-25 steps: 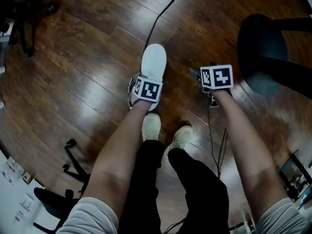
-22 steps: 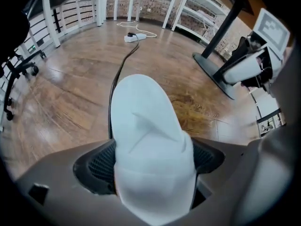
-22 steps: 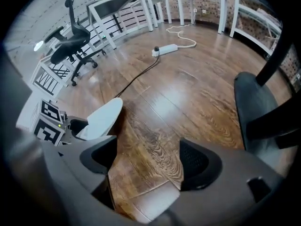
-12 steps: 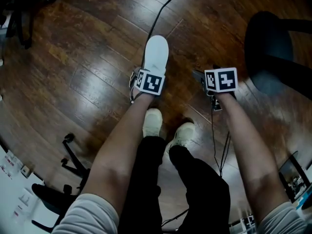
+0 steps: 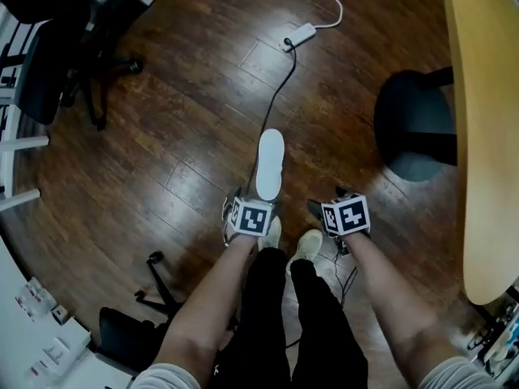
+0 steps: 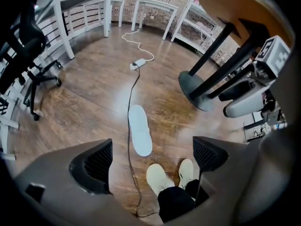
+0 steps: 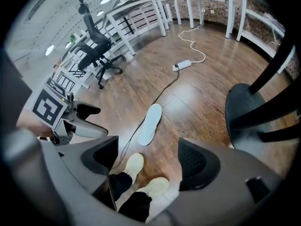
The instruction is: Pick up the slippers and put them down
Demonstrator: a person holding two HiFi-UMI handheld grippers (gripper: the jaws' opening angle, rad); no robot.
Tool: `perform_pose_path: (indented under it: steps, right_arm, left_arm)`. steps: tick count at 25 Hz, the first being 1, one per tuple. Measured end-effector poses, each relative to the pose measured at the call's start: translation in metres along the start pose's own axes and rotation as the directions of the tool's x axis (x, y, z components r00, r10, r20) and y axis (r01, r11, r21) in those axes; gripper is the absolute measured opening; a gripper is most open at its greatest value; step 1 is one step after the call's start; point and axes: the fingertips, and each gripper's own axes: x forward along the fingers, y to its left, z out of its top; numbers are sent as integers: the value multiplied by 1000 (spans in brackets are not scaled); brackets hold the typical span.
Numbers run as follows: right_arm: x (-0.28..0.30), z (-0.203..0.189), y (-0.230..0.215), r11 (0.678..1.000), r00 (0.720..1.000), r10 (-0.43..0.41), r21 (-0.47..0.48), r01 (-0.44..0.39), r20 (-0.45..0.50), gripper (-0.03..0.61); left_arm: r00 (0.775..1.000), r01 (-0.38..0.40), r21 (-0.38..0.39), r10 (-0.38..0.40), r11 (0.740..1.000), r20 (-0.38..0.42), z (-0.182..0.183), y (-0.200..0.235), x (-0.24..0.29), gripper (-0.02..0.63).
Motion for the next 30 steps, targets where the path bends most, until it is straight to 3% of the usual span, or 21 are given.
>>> perform_pose_path:
  steps: [3, 7, 12, 17, 22, 27, 30]
  right_arm:
    - [-95, 4, 51, 1000, 1000, 13, 1, -13, 22, 419]
    - [-258, 16, 88, 999, 993, -46, 24, 44, 112, 419]
    - [-447, -15, 101, 978, 947, -161, 175, 116, 277, 419]
    - [-586, -101, 94, 941, 873, -282, 293, 171, 399, 419]
    - [-681, -225, 83, 883, 777, -399, 433, 181, 487, 413]
    - [-722, -348, 86, 847, 748, -417, 520, 113, 516, 413]
    - [-737, -396, 84, 841, 731, -432, 529, 114, 529, 411]
  left_arm:
    - [1000, -14, 22, 14, 1000, -27, -2, -3, -110, 534]
    - [1000, -20, 113, 18, 993, 17, 43, -21, -257, 525]
    - [992, 89, 208, -106, 974, 71, 76, -97, -404, 525]
    - [956, 132, 331, -209, 934, 208, 85, -206, -513, 525]
    - [947, 157, 429, -259, 890, 190, 35, -311, -562, 525]
    - [932, 162, 466, -290, 870, 217, -17, -390, -588, 524]
    - [923, 168, 462, -304, 871, 237, -45, -423, -596, 524]
